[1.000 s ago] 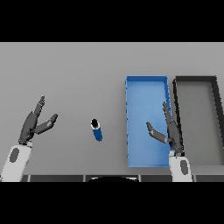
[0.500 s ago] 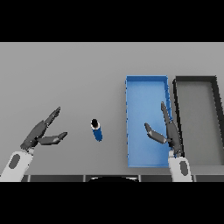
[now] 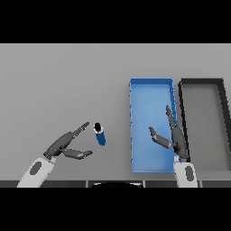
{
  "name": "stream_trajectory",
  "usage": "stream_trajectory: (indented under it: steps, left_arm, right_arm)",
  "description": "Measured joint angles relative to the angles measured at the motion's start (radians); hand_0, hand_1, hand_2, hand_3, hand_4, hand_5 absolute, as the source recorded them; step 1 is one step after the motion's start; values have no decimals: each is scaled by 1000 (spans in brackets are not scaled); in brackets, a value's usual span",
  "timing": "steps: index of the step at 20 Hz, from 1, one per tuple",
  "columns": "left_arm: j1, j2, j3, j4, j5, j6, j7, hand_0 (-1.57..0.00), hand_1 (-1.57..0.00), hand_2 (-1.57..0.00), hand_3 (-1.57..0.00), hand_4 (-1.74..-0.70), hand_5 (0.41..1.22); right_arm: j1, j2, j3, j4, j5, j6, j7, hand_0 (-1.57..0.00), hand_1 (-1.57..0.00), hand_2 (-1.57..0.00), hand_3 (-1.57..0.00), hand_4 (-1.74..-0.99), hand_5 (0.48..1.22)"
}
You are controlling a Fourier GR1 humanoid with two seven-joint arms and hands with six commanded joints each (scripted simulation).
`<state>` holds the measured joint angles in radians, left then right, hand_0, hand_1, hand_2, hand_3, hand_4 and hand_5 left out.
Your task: Pick up the blue pipe and place it into the blue bin.
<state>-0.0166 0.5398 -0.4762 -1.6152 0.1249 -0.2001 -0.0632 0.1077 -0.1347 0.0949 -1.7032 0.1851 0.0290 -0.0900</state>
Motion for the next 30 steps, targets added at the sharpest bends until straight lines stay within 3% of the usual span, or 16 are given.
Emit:
stream_trajectory:
  steps: [1,6,9,13,16,18,19,20,21,23,25,30]
  left_arm:
    - [-7,-22,-9,21,-9,1,-12,1,1,1,1,-1151,456]
    - [-77,-150,-46,105,-42,31,-10,1,1,1,1,-1145,460]
    - [-110,-188,-53,166,-66,35,-44,1,1,1,1,-1098,448]
    - [-144,-223,-78,220,-133,75,-13,1,1,1,1,-1062,420]
    - [-142,-259,-82,240,-110,58,-58,1,1,1,1,-1107,463]
    - [-158,-294,-72,254,-90,66,-60,1,-41,-151,-121,-1186,550]
    - [-147,-306,-68,259,-73,61,-76,-10,-156,-308,-276,-1243,613]
    - [-156,-329,-63,268,-55,58,-67,-125,-319,-485,-535,-1281,735]
    - [-142,-333,-55,266,-34,51,-86,-359,-547,-689,-742,-1369,832]
    - [-136,-345,-56,265,-27,54,-77,-796,-915,-1006,-1030,-1497,972]
    - [-138,-347,-56,267,-23,39,-85,-1075,-1151,-1210,-1194,-1580,1062]
    - [-121,-373,-82,241,-89,90,-132,-1408,-1434,-1453,-1448,-1492,1169]
  right_arm:
    - [13,-2,1,-12,-3,4,-16,1,1,1,1,-1217,626]
    - [12,6,9,-17,14,-7,33,1,1,1,1,-1205,625]
    - [25,-12,-11,-31,-13,6,6,1,1,1,1,-1215,637]
    - [28,-10,-8,-19,-6,5,-8,1,1,1,1,-1214,645]
    - [16,-9,-4,-19,9,-4,-7,1,1,1,1,-1207,650]
    - [22,-13,-7,-19,4,0,-8,1,1,1,1,-1213,655]
    - [28,-12,-11,-17,0,-1,-19,1,1,1,1,-1217,655]
    - [27,-10,-10,-20,-6,2,-18,1,1,1,1,-1220,656]
    - [30,-14,-8,-26,-3,6,-21,1,1,1,1,-1220,656]
    - [24,-18,-13,-24,-5,3,-13,1,1,1,1,-1224,658]
    - [20,-16,-13,-20,-18,15,-10,1,1,1,1,-1233,660]
    - [21,-10,-11,-18,-23,17,-1,1,1,1,1,-1220,635]
